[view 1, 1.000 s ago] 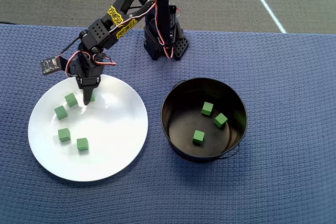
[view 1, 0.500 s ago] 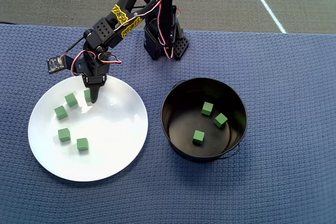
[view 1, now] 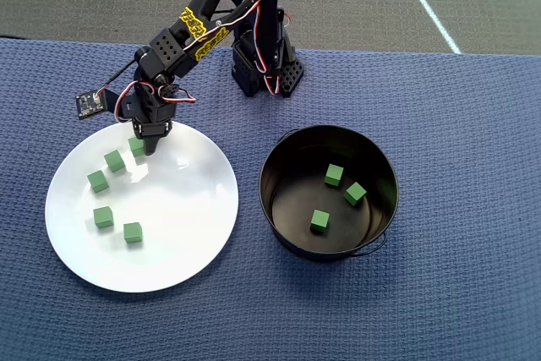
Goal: Pick up the green cubes from the white plate and place them in the black recipient
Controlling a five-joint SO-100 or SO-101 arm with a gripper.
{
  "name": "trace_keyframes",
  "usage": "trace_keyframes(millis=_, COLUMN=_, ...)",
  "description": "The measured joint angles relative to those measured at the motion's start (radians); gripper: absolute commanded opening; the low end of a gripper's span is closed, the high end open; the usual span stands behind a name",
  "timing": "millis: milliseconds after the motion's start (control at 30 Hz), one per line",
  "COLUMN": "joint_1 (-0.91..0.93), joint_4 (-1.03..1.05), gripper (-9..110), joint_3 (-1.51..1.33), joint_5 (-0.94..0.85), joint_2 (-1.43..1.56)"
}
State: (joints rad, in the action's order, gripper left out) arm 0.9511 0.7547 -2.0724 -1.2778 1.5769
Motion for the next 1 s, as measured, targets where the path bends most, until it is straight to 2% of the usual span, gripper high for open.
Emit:
trace_keyframes(millis=100, joint_1=0.000, joint_4=0.041, gripper=0, joint_3=0.023, joint_5=0.040, joint_2=0.005)
trace_keyframes(millis=433, joint_1=-0.213, joint_4=0.546, gripper=0, joint_3=0.420, joint_5=0.336, joint_2=0.299)
trace_keyframes(millis=600, joint_1=-0.453, joint_4=0.681, gripper=0, joint_3=0.523, joint_5=0.607, joint_2=0.410)
trace_keyframes(millis=833, joint_1=-0.962, joint_4=0.749, gripper=0, joint_3=0.617, joint_5=1.066, joint_2=0.377)
trace_keyframes(millis=1000, joint_1=-1.229, joint_4=0.692, gripper=0, joint_3=0.597, joint_5=1.221, joint_2=0.233)
